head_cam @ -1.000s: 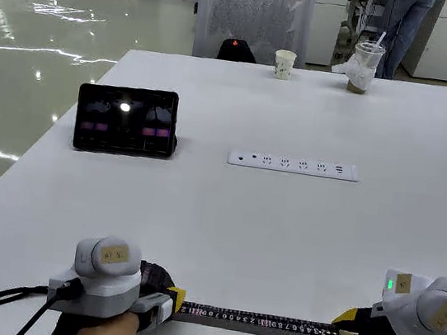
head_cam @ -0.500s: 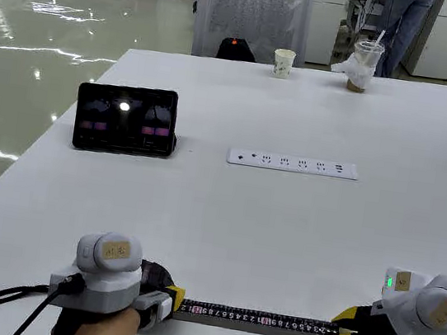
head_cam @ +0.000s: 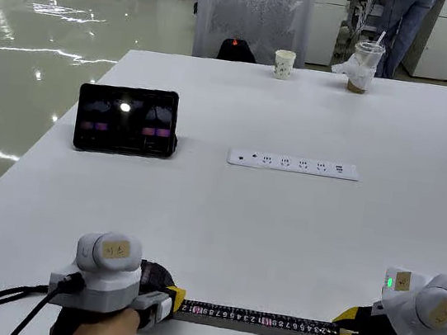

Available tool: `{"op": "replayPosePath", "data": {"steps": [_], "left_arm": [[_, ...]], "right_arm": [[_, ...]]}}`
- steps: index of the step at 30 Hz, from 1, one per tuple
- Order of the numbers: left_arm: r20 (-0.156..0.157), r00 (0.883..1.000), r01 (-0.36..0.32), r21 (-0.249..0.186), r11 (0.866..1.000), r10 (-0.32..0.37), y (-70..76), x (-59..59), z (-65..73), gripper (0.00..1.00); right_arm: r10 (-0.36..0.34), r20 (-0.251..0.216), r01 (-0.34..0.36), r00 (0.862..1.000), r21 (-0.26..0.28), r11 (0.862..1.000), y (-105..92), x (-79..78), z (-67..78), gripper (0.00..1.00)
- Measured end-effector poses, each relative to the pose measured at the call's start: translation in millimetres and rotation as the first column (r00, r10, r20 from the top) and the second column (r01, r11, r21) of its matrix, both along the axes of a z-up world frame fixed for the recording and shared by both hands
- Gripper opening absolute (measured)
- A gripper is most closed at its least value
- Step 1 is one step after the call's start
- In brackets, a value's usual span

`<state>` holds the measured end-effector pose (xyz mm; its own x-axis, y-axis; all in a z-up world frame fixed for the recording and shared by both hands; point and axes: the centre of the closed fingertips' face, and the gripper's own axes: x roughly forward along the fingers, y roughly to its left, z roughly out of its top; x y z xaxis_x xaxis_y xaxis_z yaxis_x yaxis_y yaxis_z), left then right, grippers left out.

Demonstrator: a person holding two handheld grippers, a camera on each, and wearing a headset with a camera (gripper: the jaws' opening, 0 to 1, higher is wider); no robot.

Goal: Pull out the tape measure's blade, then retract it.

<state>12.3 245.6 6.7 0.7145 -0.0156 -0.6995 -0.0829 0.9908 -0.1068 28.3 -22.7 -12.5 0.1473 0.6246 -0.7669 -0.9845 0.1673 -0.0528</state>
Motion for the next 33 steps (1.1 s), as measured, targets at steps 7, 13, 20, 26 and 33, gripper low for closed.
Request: {"op": "replayPosePath", "data": {"steps": [7,13,20,26,33], "left_arm": [[0.000,1.000,0.004,-0.004,1.000,-0.004,-0.3,-0.5,-0.1,0.59],[0.004,1.000,0.005,-0.009,1.000,-0.005,-0.2,-0.6,0.0,0.59],[0.006,1.000,0.009,-0.013,1.000,-0.009,0.0,-1.0,0.4,0.59],[0.010,1.000,0.012,-0.018,1.000,-0.012,-0.3,-1.0,0.7,0.59],[0.013,1.000,0.014,-0.025,1.000,-0.014,0.1,-0.3,0.4,0.59]], "right_arm": [[0.003,0.003,-0.003,1.000,-0.004,1.000,-0.5,-0.3,0.2,0.09],[0.006,0.003,-0.006,1.000,-0.007,1.000,-0.5,-0.1,0.5,0.09],[0.011,0.003,-0.011,1.000,-0.012,1.000,-0.1,-0.5,0.1,0.09],[0.011,0.003,-0.011,1.000,-0.014,1.000,-0.2,0.2,-0.1,0.10],[0.011,0.003,-0.011,1.000,-0.016,1.000,0.6,1.1,-0.4,0.10]]}}
